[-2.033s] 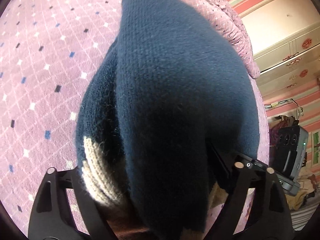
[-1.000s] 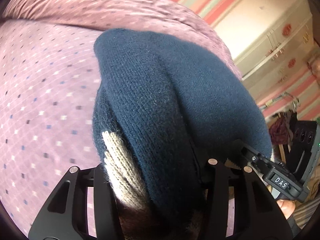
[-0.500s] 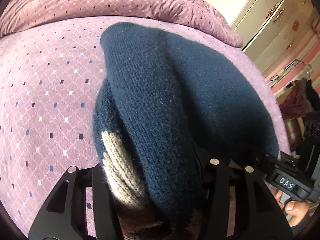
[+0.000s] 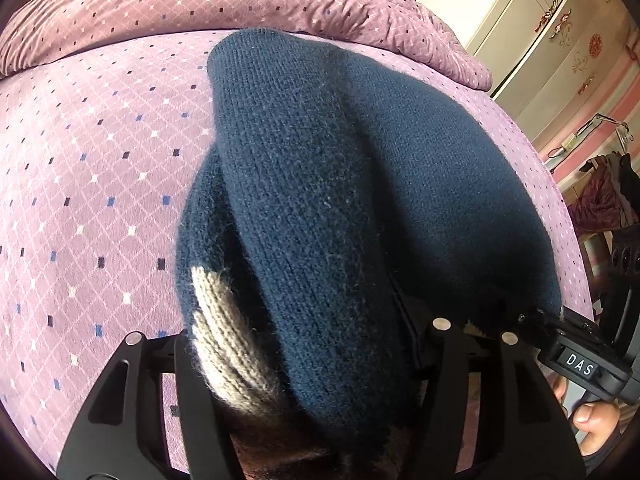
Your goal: Fold small clothes
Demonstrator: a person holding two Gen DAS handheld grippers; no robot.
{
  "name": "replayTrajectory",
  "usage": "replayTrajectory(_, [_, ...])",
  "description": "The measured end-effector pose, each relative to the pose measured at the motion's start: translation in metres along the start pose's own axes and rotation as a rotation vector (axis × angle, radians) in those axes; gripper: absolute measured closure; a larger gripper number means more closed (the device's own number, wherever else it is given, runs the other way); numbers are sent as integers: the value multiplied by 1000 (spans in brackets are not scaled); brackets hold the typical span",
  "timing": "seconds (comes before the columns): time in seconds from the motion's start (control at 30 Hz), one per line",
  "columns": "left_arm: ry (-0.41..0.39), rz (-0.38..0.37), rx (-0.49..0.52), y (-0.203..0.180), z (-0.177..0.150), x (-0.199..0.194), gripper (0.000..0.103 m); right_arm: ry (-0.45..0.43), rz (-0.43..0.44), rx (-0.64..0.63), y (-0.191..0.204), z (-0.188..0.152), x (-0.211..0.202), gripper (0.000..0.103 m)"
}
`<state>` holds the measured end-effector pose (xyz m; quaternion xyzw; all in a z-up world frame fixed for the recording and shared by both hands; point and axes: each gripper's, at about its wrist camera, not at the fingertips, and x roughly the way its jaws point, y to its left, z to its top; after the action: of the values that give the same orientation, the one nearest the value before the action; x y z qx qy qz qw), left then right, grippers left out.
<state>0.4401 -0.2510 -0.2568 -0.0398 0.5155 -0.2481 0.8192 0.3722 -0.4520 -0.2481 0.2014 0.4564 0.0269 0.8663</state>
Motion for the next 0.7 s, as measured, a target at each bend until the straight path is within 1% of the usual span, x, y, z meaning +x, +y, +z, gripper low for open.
replayTrajectory(0.1, [0,-8,-15,3,0,-1,38,1,4,5,0,0,-1,60])
replayTrajectory(0.17, [10,-16,-36,10,1,-1,28,4,11,17,-1,1,-1,59])
replayTrajectory(0.23, [18,-24,-52,15,0,-2,25,6,17,20,-1,1,-2,57])
replayTrajectory(0.27, [22,-26,-59,18,0,-4,19,8,17,19,0,2,-2,56])
replayTrajectory(0.33, [16,-27,-66,24,0,-10,11,11,19,24,0,3,-3,54])
replayTrajectory(0.37, [12,-44,-70,27,0,-14,9,14,19,28,0,3,-3,53])
replayTrajectory(0.4, [10,-57,-72,31,0,-18,9,16,17,32,0,4,-3,53])
replayTrajectory(0.6, [16,-32,-56,46,-2,-43,8,26,-12,28,5,5,-13,51])
replayTrajectory(0.67, [6,-9,-44,47,-2,-53,6,27,-32,25,6,4,-19,50])
replayTrajectory(0.7, [-4,15,-32,46,-2,-61,5,27,-46,21,7,4,-24,50])
